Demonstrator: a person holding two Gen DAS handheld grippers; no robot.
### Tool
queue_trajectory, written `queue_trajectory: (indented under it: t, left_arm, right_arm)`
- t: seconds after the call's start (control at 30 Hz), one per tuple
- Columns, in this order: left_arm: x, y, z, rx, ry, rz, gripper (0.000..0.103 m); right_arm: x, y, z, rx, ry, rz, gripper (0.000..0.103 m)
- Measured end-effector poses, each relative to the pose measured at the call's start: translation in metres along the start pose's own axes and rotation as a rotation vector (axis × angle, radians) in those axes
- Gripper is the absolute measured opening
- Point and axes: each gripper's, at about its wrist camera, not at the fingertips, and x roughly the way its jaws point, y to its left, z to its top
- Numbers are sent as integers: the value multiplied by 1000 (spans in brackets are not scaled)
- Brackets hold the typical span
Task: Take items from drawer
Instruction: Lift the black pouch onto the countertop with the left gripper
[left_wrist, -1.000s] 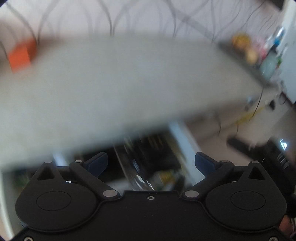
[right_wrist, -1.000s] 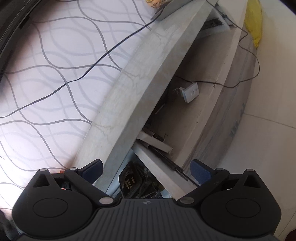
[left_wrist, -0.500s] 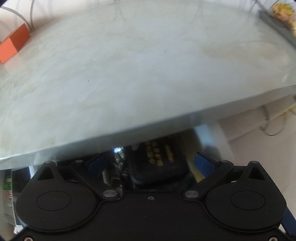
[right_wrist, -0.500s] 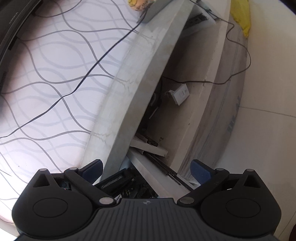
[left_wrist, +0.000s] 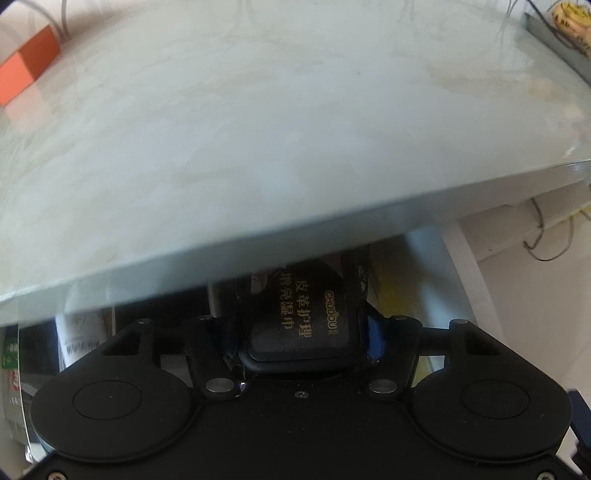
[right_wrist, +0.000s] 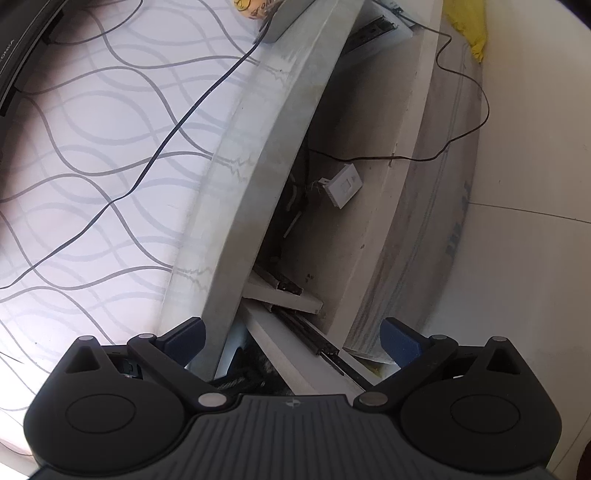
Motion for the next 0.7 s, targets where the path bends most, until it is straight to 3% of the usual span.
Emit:
queue_trajectory:
  t: [0.23,0.37,0.4,0.57,0.7]
  left_arm:
    - [-59,22,-32,161,22,-102,61]
    - [-101,59,-45,175,65,-220,61]
    - [-113,69,-45,169,60,-221,61]
    - [-167,109,-40,107,-37,-121,61]
    - [-203,133,-25,47,-196,0,61]
  right_arm:
    - [2,3,-3,-10,5,-1,103]
    - [4,6,-6,-23,9,-7,103]
    - [5,7,-7,-28,10,-9,103]
    - [7,14,-13,-53,18,-11,103]
    - [12,20,-19,-76,39,-12,103]
